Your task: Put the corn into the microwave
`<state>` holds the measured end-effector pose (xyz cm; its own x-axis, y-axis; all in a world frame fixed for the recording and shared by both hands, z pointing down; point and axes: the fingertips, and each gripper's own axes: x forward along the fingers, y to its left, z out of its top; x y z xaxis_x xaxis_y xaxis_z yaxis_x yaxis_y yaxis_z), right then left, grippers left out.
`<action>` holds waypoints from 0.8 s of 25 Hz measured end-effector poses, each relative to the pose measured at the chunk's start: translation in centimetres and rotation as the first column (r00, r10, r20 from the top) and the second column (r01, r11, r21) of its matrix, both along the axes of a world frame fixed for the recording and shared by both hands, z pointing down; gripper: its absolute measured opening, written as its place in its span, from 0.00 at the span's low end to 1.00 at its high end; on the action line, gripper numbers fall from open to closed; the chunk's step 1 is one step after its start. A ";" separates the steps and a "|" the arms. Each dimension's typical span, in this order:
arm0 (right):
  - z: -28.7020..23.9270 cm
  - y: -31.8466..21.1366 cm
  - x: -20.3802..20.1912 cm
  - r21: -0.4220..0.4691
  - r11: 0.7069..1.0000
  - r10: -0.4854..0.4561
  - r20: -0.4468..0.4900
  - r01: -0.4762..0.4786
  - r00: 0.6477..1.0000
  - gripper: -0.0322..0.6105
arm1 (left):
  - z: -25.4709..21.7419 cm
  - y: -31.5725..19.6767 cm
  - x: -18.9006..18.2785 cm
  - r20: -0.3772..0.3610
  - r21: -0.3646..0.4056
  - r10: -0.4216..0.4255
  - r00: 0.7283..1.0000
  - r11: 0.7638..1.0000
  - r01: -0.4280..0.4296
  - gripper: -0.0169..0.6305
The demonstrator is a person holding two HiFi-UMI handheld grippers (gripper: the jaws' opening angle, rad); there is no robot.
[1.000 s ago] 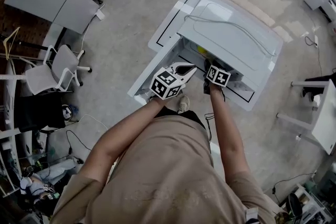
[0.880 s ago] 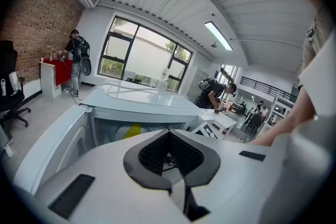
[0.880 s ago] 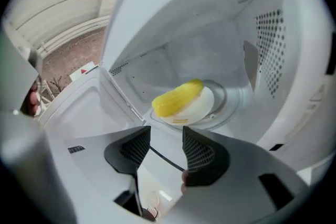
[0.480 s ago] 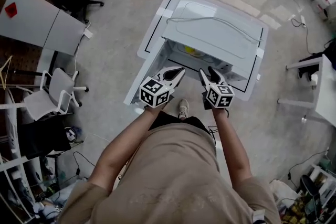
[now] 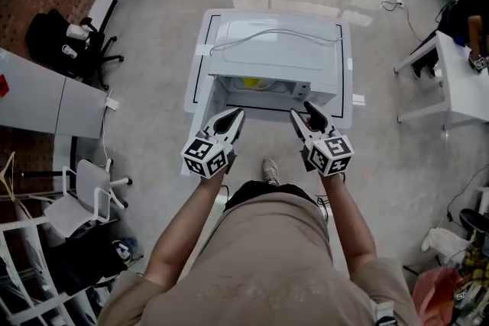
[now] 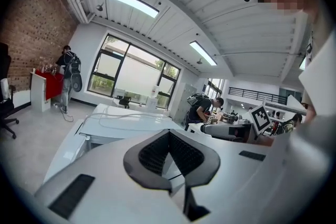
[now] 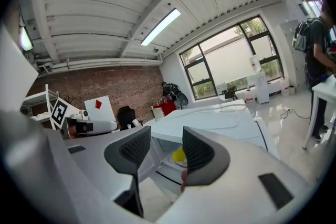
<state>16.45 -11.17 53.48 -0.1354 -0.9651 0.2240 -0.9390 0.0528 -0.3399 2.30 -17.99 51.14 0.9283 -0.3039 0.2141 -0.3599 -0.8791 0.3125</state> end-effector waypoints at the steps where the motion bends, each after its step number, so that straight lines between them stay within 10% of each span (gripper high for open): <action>1: -0.9 0.6 0.0 0.010 1.000 0.019 0.011 -0.019 1.000 0.35 | -0.5 0.2 -0.2 -0.006 0.006 0.013 1.000 1.000 -0.013 0.04; 12: -8.2 7.4 -3.5 0.038 0.982 0.184 0.073 -0.187 0.980 0.35 | -5.9 3.1 -6.7 -0.055 0.101 0.072 0.996 0.993 -0.067 0.04; 20: -8.1 11.4 -5.4 0.066 0.953 0.300 -0.070 -0.295 0.951 0.35 | -4.1 4.1 -10.4 -0.002 0.097 0.114 0.993 0.989 -0.114 0.04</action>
